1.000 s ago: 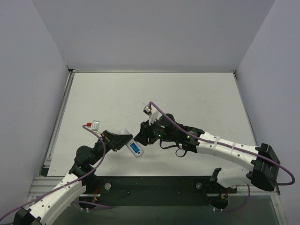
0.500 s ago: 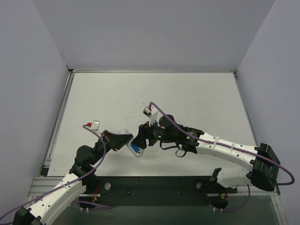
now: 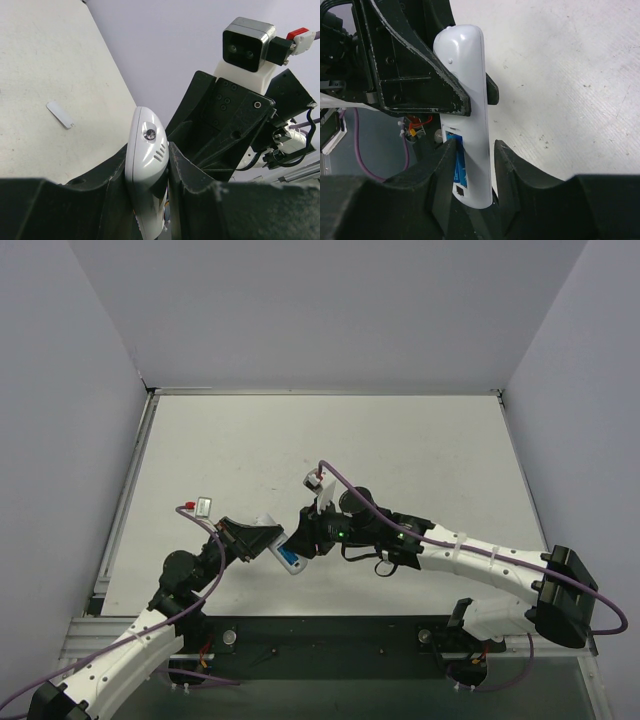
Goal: Load the batteries into the remote control
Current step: Load the battery into the remote control, then pick up the battery cover at the center of the board.
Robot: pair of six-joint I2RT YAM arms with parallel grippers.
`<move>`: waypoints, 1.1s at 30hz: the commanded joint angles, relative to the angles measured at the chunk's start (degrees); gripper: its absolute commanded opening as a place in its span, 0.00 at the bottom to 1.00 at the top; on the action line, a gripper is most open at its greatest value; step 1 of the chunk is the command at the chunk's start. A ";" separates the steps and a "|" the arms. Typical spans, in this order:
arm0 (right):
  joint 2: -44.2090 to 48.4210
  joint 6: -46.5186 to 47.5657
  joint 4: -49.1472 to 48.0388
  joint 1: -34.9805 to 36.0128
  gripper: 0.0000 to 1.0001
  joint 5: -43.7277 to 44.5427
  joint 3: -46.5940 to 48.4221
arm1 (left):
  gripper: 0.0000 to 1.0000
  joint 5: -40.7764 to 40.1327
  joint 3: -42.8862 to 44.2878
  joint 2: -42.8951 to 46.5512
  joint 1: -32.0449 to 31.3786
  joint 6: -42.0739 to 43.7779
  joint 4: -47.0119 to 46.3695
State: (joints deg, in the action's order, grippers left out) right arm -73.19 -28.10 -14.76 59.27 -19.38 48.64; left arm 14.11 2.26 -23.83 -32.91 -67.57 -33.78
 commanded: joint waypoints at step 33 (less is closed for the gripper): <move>-10.20 10.26 22.15 -18.92 0.52 22.98 -2.59 | 0.00 -11.03 -7.10 6.17 0.12 -3.71 16.73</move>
State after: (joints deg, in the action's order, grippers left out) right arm -79.83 -17.91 6.74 40.53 1.34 45.63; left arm 4.01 1.96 -18.17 -32.91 -69.71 -15.38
